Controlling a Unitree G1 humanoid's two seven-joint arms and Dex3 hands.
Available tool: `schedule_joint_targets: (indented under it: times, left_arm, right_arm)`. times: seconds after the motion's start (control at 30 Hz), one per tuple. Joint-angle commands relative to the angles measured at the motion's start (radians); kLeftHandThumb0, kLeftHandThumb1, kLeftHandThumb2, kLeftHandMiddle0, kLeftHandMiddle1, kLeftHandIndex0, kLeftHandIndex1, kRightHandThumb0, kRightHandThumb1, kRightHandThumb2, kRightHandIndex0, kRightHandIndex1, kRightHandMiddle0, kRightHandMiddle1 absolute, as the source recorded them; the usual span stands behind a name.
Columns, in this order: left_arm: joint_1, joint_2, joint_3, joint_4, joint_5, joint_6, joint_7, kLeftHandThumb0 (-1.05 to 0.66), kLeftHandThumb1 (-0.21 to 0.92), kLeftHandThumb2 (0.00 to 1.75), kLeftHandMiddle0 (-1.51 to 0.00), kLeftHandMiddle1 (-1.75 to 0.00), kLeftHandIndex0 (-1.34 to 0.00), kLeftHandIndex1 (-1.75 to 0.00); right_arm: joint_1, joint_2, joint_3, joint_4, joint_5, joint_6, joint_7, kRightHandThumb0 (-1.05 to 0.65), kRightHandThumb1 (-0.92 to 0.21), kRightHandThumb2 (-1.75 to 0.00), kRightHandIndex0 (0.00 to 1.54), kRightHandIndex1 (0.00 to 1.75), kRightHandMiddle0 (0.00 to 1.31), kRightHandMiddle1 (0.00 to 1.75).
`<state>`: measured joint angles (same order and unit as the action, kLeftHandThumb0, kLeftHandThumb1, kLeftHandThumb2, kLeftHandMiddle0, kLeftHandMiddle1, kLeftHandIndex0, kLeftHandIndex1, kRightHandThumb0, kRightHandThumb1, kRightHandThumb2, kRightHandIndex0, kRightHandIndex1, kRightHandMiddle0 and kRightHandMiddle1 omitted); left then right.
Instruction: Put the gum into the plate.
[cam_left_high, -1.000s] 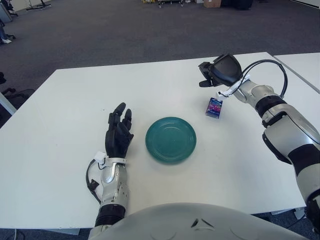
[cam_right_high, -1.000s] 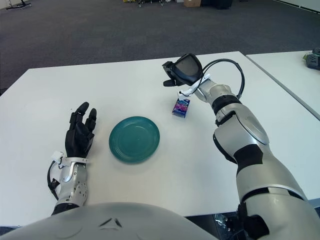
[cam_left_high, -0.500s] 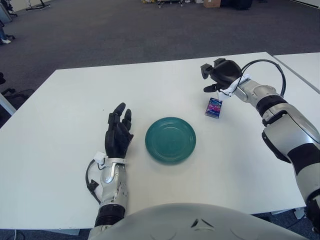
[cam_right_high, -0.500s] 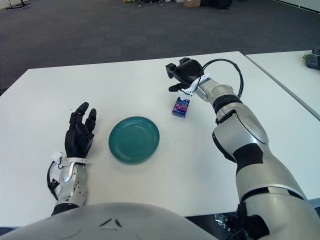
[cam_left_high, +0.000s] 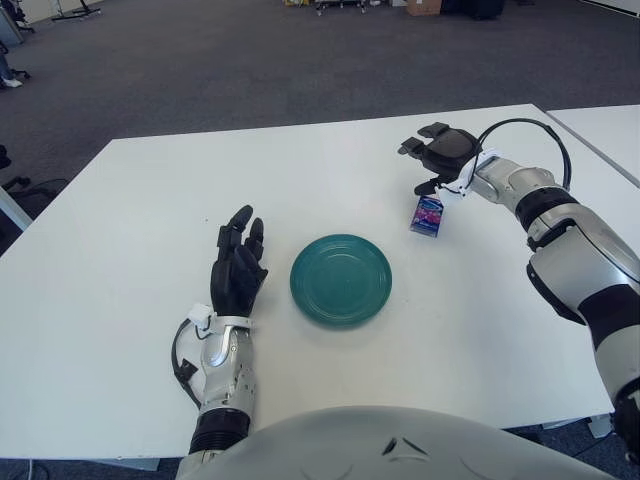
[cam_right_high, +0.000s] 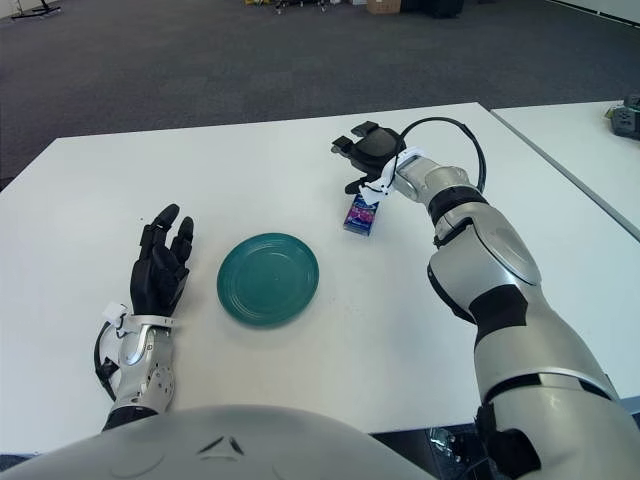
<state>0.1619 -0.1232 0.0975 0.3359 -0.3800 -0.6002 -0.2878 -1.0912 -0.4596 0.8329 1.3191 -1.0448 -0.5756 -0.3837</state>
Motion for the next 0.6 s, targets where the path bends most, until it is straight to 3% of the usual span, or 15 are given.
schedule_joint_targets:
  times: [0.0,0.23,0.57]
  left_arm:
    - [0.095,-0.079,0.003,0.089,-0.013,0.006,0.008,-0.88,0.92,0.93,-0.21,0.0,0.0,-0.69]
    - [0.1,-0.079,0.003,0.08,-0.032,0.015,-0.009,-0.91,0.92,0.91,-0.2,0.0,0.0,-0.7]
    - [0.11,-0.079,0.001,0.074,-0.021,0.007,0.0,-0.94,0.92,0.89,-0.19,0.0,0.0,-0.75]
  right_arm:
    - [-0.036,-0.01,0.037,-0.01,-0.038,-0.02,-0.015,-1.05,-0.92,-0.75,0.0,0.0,0.0,0.13]
    - [-0.052,-0.019,0.093,-0.012,-0.088,-0.043,-0.045,-1.05,-0.92,-0.72,0.0,0.0,0.0,0.02]
    - [-0.066,-0.048,0.153,-0.01,-0.143,-0.083,-0.088,-1.05,-0.92,-0.7,0.0,0.0,0.0,0.0]
